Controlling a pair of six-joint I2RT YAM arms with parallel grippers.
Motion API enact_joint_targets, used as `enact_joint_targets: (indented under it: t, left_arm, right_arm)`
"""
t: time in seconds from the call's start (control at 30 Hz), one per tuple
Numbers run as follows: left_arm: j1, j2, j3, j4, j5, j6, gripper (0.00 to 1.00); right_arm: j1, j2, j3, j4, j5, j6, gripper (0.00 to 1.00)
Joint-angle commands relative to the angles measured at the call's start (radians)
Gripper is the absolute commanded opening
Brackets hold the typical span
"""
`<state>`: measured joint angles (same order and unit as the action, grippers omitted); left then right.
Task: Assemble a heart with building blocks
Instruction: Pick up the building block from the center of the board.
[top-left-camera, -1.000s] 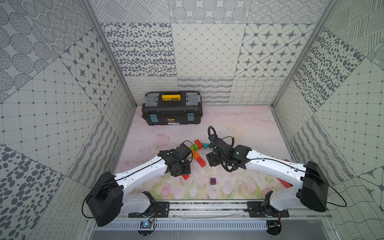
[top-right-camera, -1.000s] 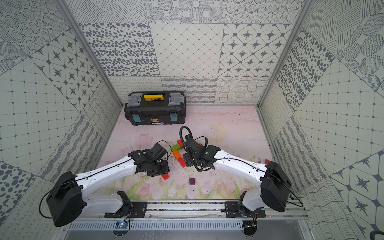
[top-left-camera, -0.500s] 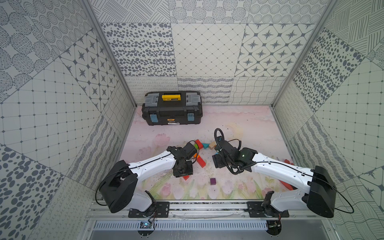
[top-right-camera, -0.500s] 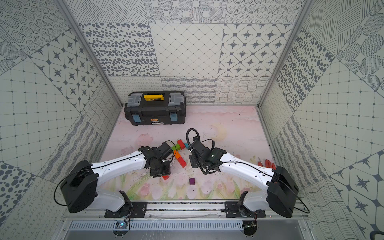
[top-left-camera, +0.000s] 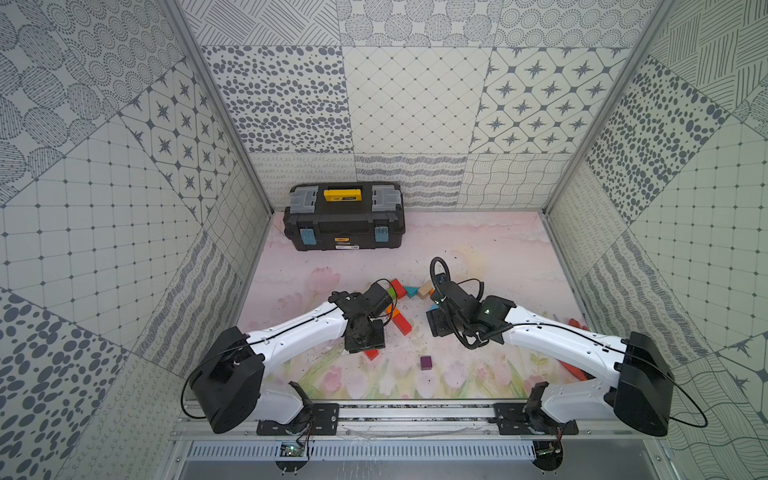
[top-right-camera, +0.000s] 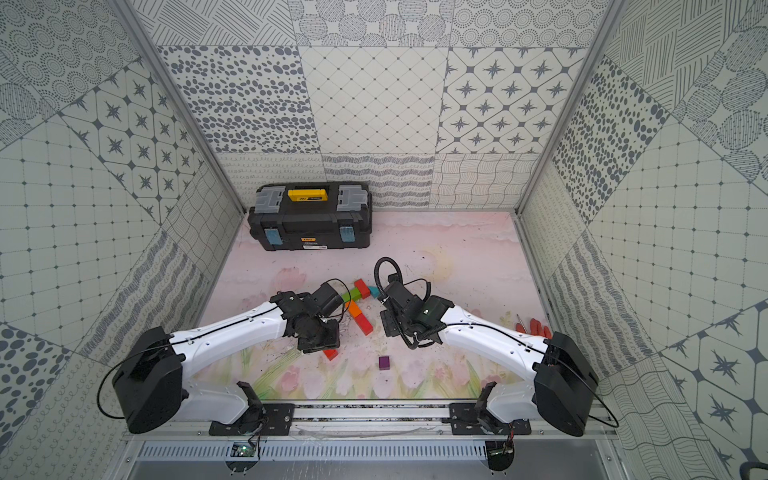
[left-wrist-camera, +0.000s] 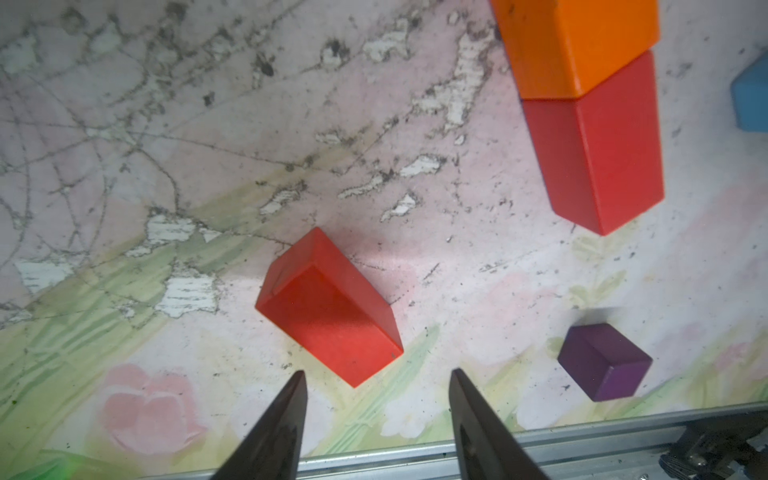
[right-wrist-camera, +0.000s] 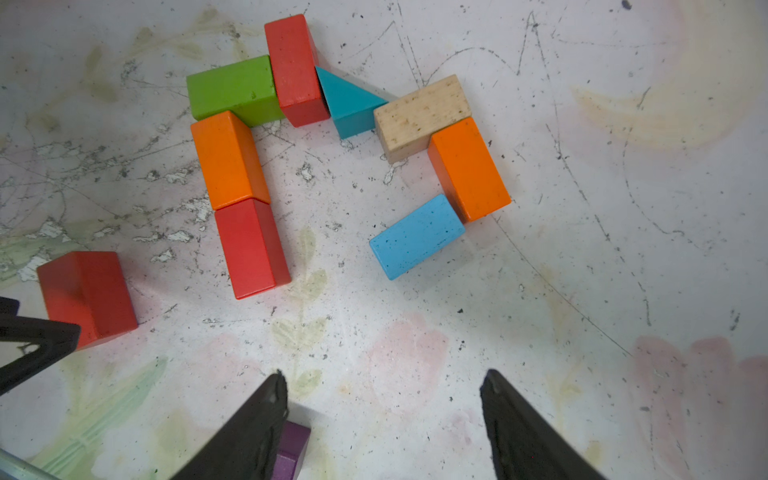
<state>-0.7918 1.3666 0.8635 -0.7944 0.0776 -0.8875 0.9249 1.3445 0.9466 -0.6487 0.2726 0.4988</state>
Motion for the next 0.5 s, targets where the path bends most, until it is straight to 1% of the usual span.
enact_joint_targets:
  t: [0.0, 0.13, 0.3, 0.37, 0.4, 0.47]
  left_arm:
    - [-0.001, -0.022, -0.023, -0.040, -0.033, -0.038, 0.57]
    - [-0.001, 0.003, -0.036, -0.022, -0.043, -0.081, 0.57]
    - [0.004, 0.080, -0.039, 0.047, -0.044, -0.085, 0.55]
    - [0.018, 0.124, -0.032, 0.073, -0.025, -0.077, 0.49]
    - [0.022, 0.142, -0.027, 0.080, -0.018, -0.072, 0.43]
    - [0.027, 0.169, -0.016, 0.079, -0.019, -0.059, 0.28]
  right_arm:
    - [-0.003, -0.005, -0.011, 0.027, -0.006, 0.013, 0.76]
    - [-0.002, -0.011, -0.014, 0.021, -0.004, 0.015, 0.76]
    - [-0.003, -0.025, -0.025, 0.017, -0.001, 0.013, 0.74]
    - [-0.003, -0.031, -0.027, 0.010, -0.001, 0.014, 0.71]
    - [-0.002, -0.033, -0.026, 0.004, 0.001, 0.015, 0.69]
    - [-0.003, -0.048, -0.032, -0.005, 0.006, 0.021, 0.63]
